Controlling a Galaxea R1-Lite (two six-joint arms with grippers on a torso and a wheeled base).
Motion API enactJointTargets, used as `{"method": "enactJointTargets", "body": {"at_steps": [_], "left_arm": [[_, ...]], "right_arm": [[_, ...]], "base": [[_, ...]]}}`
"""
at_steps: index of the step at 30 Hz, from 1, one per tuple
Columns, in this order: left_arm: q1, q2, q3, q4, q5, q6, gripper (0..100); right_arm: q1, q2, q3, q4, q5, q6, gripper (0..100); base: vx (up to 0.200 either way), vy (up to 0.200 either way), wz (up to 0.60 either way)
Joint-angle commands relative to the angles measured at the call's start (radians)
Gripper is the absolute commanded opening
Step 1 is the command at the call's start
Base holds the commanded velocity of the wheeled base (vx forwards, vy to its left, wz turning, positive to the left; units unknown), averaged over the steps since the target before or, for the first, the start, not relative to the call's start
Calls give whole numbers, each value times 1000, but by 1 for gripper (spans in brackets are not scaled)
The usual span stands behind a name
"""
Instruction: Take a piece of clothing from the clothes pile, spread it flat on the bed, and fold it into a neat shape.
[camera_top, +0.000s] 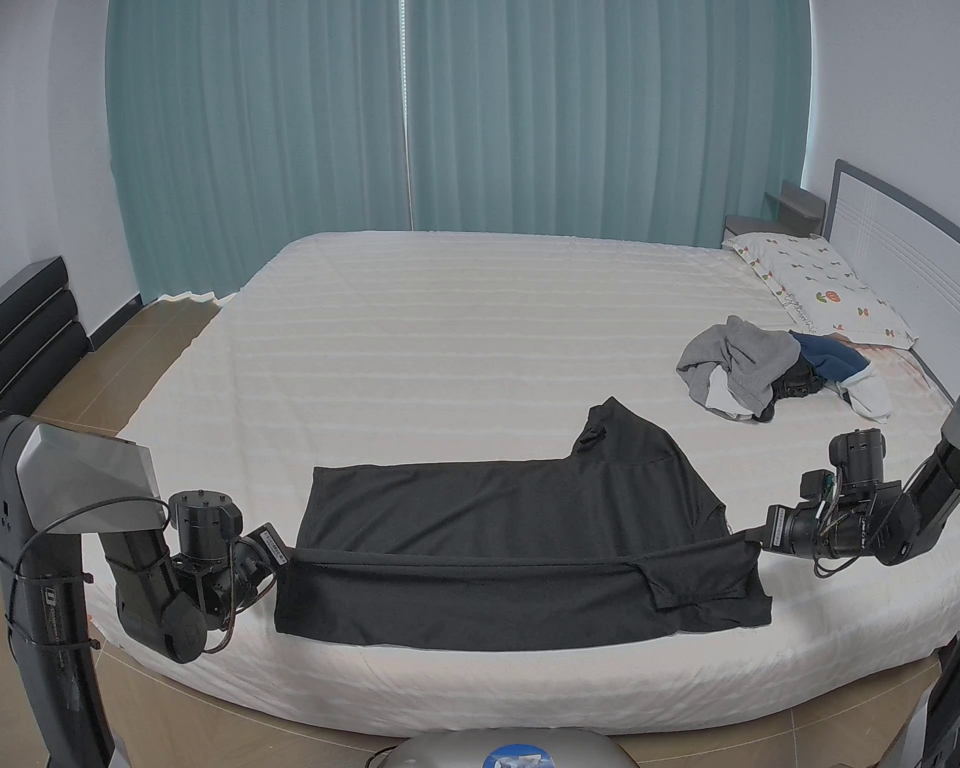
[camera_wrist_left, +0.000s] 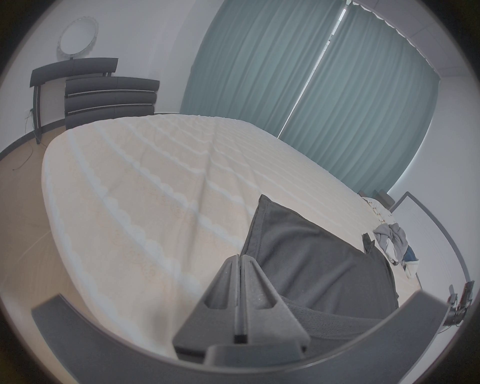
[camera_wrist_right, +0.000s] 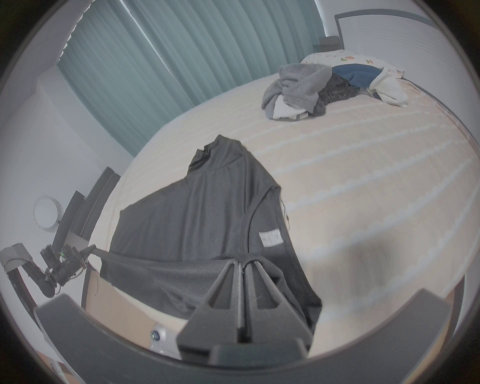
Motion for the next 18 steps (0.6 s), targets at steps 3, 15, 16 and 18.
{"method": "enactJointTargets", "body": {"at_steps": [3, 15, 16, 18], "left_arm": [[-2, 86, -69, 1, 5, -25, 0], [-2, 127, -114, 1, 5, -25, 0], [-1, 128, -117, 1, 6, -25, 0], [-1, 139, -129, 1, 6, -25, 0]], "right_arm": [[12, 105, -8, -89, -4, 50, 0], [15, 180, -14, -164, -6, 63, 0], [16, 182, -14, -169, -6, 63, 0], [16, 200, -15, -206, -6, 73, 0]], "base": [[0, 0, 0], [0, 0, 0], [0, 0, 0], [0, 0, 0]]}}
